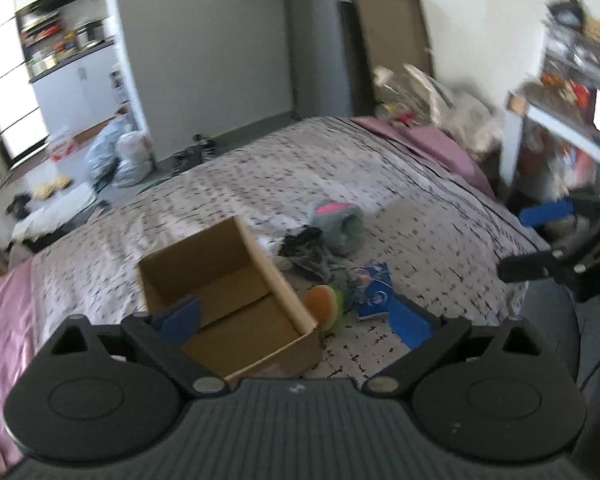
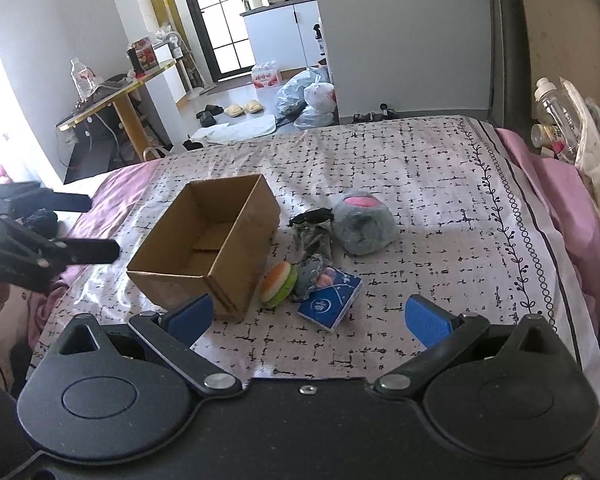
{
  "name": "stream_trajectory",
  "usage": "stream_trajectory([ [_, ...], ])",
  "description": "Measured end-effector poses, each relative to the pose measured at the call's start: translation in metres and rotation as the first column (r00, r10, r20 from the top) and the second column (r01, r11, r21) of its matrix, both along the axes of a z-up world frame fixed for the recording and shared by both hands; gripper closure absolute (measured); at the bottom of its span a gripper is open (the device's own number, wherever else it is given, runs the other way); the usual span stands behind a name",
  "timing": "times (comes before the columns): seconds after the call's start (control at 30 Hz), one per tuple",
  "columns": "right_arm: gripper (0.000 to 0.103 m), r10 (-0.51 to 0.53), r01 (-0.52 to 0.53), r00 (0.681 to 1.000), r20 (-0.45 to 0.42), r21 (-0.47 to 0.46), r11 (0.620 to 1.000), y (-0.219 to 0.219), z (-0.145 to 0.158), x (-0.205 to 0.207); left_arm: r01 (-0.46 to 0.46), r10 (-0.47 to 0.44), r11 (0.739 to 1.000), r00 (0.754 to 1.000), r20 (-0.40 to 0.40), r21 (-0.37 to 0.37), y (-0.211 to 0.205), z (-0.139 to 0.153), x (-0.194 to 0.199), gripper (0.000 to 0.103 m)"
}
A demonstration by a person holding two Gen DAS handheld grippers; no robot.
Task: Organize soft objects
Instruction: 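Reach the left tool to the orange-green ball while the right tool reaches the blue tissue pack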
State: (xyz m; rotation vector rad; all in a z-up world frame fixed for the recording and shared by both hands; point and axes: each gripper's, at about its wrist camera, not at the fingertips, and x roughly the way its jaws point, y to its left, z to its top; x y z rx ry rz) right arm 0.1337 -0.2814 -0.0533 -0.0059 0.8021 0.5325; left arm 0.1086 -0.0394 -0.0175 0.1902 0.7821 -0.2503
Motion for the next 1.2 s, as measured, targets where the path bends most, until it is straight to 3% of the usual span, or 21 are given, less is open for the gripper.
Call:
stream_trajectory([
  [0.13,0.000,-0.006,0.006,1.000,-0.015,0.012,1.000,-0.001,-0.007,0.009,0.079,-0.078,0.997,0.996,-0.048,0.020,-0.016,-0.017,0.019,0.010],
  [0.43,0.007,-0.036,0.037,0.999,-0.029,0.057,0.998,-0.005,-0.028,0.024,0.156,-0.153,0.987,0.985,-0.081,0.036,-0.044,-0.039,0.058,0.017],
  [0.53,0.015,-0.044,0.048,0.997,-0.056,0.075,0.996,-0.008,-0.036,0.032,0.167,-0.163,0.985,0.980,-0.111,0.033,-0.052,-0.047,0.072,0.027],
  [0.63,0.025,-0.049,0.059,0.994,-0.096,0.103,0.993,-0.010,-0.045,0.041,0.165,-0.158,0.986,0.975,-0.153,0.030,-0.058,-0.057,0.085,0.034],
  [0.8,0.032,-0.060,0.082,0.987,-0.150,0.145,0.986,-0.013,-0.061,0.057,0.145,-0.136,0.989,0.967,-0.215,0.030,-0.063,-0.075,0.102,0.044],
  [1.0,0.051,-0.078,0.152,0.955,-0.287,0.247,0.957,-0.024,-0.091,0.080,0.140,-0.134,0.990,0.959,-0.252,0.007,-0.072,-0.093,0.113,0.046],
  [1.2,0.051,-0.090,0.197,0.927,-0.364,0.269,0.943,-0.026,-0.114,0.094,0.097,-0.104,0.995,0.935,-0.338,-0.038,-0.071,-0.115,0.125,0.051],
])
